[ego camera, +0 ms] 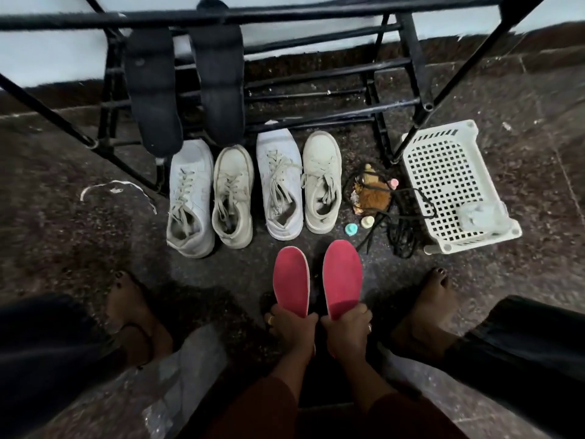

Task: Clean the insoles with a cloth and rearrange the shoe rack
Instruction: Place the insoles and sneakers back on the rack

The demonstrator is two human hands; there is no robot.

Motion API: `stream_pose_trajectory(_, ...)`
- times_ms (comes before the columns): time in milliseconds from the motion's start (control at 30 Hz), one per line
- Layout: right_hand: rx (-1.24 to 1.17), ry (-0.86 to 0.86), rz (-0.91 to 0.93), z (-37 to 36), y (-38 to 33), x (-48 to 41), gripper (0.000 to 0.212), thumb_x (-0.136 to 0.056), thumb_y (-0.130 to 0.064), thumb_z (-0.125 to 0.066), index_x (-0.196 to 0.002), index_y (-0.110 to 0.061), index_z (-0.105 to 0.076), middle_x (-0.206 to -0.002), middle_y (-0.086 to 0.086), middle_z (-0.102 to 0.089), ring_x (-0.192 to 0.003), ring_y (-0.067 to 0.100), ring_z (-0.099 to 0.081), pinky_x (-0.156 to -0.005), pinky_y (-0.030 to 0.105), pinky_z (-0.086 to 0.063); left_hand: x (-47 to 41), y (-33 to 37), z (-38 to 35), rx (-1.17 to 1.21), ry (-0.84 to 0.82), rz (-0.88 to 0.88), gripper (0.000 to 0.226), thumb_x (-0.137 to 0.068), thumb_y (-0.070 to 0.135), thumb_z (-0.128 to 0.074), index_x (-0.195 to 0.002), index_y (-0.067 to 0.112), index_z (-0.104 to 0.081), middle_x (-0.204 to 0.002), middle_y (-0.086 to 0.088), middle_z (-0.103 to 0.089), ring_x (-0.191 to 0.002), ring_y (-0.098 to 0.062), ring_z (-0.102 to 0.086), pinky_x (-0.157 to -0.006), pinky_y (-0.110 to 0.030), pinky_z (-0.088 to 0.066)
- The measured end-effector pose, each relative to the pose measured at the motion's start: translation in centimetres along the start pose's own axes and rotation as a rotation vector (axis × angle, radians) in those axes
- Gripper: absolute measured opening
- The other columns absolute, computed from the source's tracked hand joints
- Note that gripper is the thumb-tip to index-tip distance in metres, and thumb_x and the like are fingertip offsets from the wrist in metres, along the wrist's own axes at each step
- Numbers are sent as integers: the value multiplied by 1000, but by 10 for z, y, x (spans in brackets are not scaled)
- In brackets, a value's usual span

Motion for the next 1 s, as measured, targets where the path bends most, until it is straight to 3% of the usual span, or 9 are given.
stream_pose_trajectory(100,-120,141,44,12,-14,14,61,-58,-22,-80,-100,8,-46,-103,25,-50,-99,43,-50,-88,43,-41,6,8,17,42,68,-161,76,-58,19,-83,-119,-5,-45,-119,-22,-51,-116,-38,-48,-97,-38,-35)
stream_pose_trajectory(233,-271,323,198,50,-71,16,56,-55,-17,-82,-94,8,-51,-94,27,-52,-92,43,-52,-81,45,-42,10,70,51,287,146,-359,71,-55,12,-76,-117,-6,-48,-108,-23,-54,-103,-39,-53,-90,-42,-43)
stream_pose_trajectory(433,-344,475,474,146,-198,-10,60,-65,-34,-79,-101,6,-51,-98,26,-53,-90,43,-53,-79,42,-39,10,226,119,291,135,-581,87,-69,22,-76,-140,0,-32,-132,-21,-46,-122,-34,-45,-97,-34,-34)
stream_pose_trajectory(633,-145,380,418,221,-294,-55,74,-73,-42,-74,-124,3,-45,-123,20,-45,-110,35,-51,-91,38,-42,2,344,160,116,159,-708,89,-74,32,-74,-141,-4,-28,-135,-21,-42,-122,-35,-46,-96,-38,-42)
stream_pose_trajectory(700,-74,335,388,233,-315,-69,75,-74,-45,-73,-127,0,-45,-127,18,-42,-113,33,-49,-93,38,-41,-7,369,161,2,181,-704,84,-76,40,-72,-138,-4,-36,-136,-19,-43,-121,-32,-48,-96,-37,-43)
stream_pose_trajectory(833,7,247,335,237,-344,-99,85,-73,-49,-71,-137,-4,-37,-138,17,-34,-124,34,-40,-99,41,-37,-25,400,151,-157,87,-638,73,-79,59,-61,-129,7,-53,-134,-10,-52,-119,-25,-54,-86,-25,-44)
stream_pose_trajectory(933,11,213,309,234,-350,-112,92,-73,-47,-73,-139,0,-29,-140,17,-31,-128,33,-36,-101,41,-34,-25,413,151,-289,150,-690,68,-83,61,-54,-130,12,-51,-138,-10,-46,-122,-24,-50,-79,-25,-39)
stream_pose_trajectory(1000,39,202,321,230,-350,-116,91,-75,-47,-71,-139,1,-28,-138,18,-32,-127,33,-36,-101,42,-34,-26,417,148,-356,195,-720,62,-84,58,-54,-126,13,-53,-136,-11,-46,-121,-25,-49,-85,-27,-41)
Point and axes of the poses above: each hand's wrist, its own x-axis away from the middle knuckle, its own z-axis out of the back of the hand, y = z × x, the point moved 5 cm from there along -x, towards the middle knuckle
